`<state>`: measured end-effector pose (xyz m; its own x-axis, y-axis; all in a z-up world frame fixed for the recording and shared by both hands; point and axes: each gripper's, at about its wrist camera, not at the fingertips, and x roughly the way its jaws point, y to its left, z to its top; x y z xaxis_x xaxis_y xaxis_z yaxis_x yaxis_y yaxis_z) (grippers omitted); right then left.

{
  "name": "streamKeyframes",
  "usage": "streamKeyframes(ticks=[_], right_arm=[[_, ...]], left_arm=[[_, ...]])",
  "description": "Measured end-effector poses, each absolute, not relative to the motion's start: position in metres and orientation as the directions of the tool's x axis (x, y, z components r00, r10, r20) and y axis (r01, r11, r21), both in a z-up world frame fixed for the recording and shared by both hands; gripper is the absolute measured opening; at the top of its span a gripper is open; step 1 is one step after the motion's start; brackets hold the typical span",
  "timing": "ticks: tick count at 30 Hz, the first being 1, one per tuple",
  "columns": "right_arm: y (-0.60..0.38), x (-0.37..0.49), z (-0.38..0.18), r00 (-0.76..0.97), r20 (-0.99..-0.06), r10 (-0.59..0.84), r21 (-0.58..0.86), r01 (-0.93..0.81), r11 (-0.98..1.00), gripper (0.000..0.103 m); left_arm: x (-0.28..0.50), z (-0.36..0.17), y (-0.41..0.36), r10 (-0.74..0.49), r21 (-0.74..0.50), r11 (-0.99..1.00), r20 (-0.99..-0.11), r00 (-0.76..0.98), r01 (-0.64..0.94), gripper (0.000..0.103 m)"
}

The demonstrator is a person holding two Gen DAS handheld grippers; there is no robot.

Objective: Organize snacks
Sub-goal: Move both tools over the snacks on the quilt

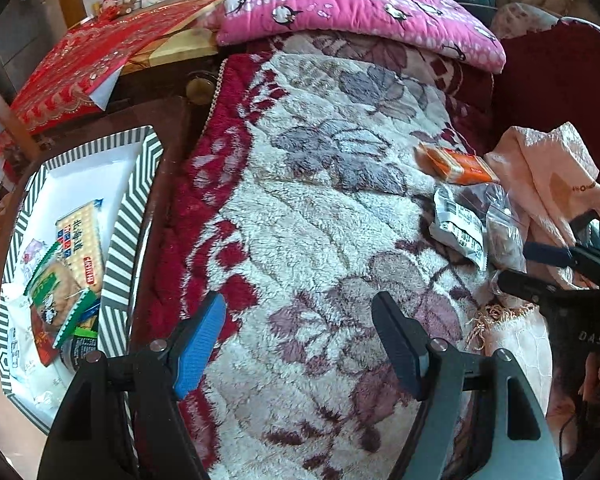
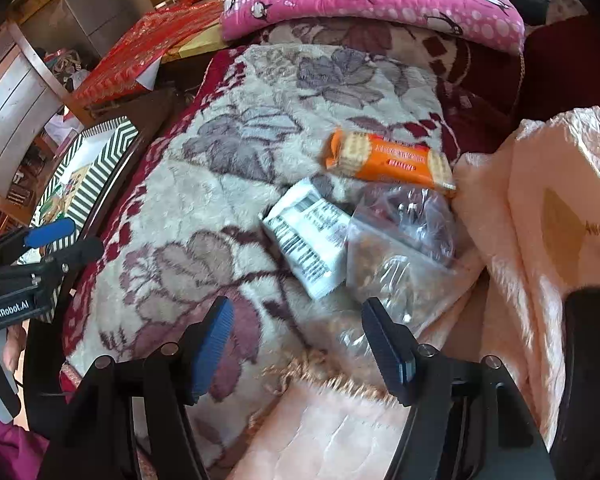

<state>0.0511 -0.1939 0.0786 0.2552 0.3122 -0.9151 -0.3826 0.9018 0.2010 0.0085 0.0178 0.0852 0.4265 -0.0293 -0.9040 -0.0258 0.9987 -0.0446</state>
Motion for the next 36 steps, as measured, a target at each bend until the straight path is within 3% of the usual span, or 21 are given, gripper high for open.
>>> streamKeyframes(ticks=[7,17,22,30,34,36], right_arm=[[-0.184,0.072,0.072,0.224,-0.932,0.285,0.161,-0.447,0.88,0.071],[-0.24,0.081,0.069,0.267,-0.928,0.258,0.183,-0.278,0.943,0.074],[-0.241,0.082,0.057,0.229,-0.945,0.232,0.165,-0.278,0.946,0.075],[-0.246,0.082,0.024,0.23,-0.931,0.284,0.257,-0.142,0.956,0.077],[-0.253,0.079,0.027,0.262,-0.911,0.319,0.292,-0.136,0.947,0.054],[-0.257,0.073,0.035,0.264,-0.915,0.305,0.278,-0.135,0.951,0.05]], left_arm=[[0.019,0.079,0.015,-0.037,-0.054,0.998,-0.912,0.408,-0.03,0.075],[0.039,0.071,-0.018,-0.088,-0.081,0.996,-0.922,0.378,0.033,0.075],[0.043,0.066,-0.026,-0.091,-0.077,0.996,-0.927,0.365,0.052,0.075],[0.054,0.06,-0.037,-0.113,-0.099,0.993,-0.93,0.348,0.057,0.075],[0.065,0.057,-0.049,-0.129,-0.111,0.991,-0.934,0.334,0.072,0.075],[0.071,0.054,-0.057,-0.146,-0.127,0.989,-0.937,0.316,0.081,0.075]])
